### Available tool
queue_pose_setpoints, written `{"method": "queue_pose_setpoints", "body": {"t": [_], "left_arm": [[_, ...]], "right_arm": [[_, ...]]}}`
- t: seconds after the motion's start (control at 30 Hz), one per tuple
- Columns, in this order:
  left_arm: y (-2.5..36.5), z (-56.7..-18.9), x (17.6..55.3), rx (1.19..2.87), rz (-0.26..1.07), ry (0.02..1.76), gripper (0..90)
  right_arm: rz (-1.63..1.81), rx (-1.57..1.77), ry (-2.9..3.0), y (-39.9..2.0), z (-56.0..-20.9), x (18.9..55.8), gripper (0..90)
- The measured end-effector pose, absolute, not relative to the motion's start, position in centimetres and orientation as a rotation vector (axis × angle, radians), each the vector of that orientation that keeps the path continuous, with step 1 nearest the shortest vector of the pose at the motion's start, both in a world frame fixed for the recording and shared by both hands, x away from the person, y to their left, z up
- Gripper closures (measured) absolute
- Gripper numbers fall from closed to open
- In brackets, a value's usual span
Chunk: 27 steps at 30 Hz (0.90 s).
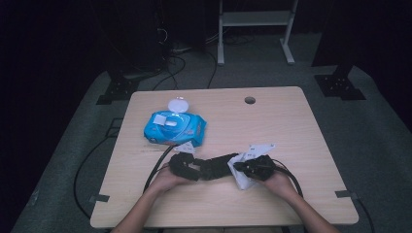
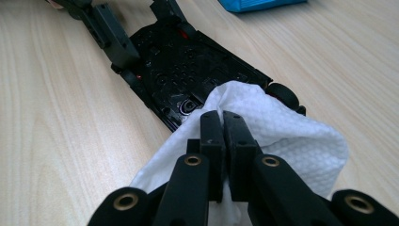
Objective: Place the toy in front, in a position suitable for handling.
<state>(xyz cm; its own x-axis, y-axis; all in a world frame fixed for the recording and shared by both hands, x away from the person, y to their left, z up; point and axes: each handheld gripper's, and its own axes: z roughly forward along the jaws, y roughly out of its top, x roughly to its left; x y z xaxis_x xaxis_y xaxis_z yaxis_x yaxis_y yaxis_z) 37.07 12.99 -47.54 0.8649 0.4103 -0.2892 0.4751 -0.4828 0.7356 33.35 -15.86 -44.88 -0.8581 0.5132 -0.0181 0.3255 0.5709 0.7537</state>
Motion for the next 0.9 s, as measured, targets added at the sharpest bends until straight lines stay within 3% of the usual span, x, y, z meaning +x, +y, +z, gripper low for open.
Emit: {"method": "queue_pose_setpoints", "body": {"t": [0.33, 0.4, 0.47, 0.73, 0.9], "left_arm": [[12.7, -47.4, 36.9, 2.143, -0.031, 0.615, 37.1], [12.8, -47.4, 36.9, 2.141, -0.027, 0.614, 37.1], [12.8, -47.4, 36.8, 2.136, -0.024, 0.616, 37.1], [12.7, -47.4, 36.5, 2.141, 0.02, 0.595, 36.7], [12.5, -47.2, 36.2, 2.153, 0.078, 0.566, 36.2]], "right_arm": [[1.144, 0.759, 2.578, -17.0, -44.2, 34.5, 82.4], [1.171, 0.826, 2.59, -17.8, -44.2, 35.2, 75.8], [1.177, 0.89, 2.605, -18.3, -44.3, 35.8, 63.2], [1.212, 1.045, 2.677, -19.2, -44.8, 37.9, 42.6], [1.304, 1.187, 2.757, -20.0, -45.9, 39.4, 36.7]]}}
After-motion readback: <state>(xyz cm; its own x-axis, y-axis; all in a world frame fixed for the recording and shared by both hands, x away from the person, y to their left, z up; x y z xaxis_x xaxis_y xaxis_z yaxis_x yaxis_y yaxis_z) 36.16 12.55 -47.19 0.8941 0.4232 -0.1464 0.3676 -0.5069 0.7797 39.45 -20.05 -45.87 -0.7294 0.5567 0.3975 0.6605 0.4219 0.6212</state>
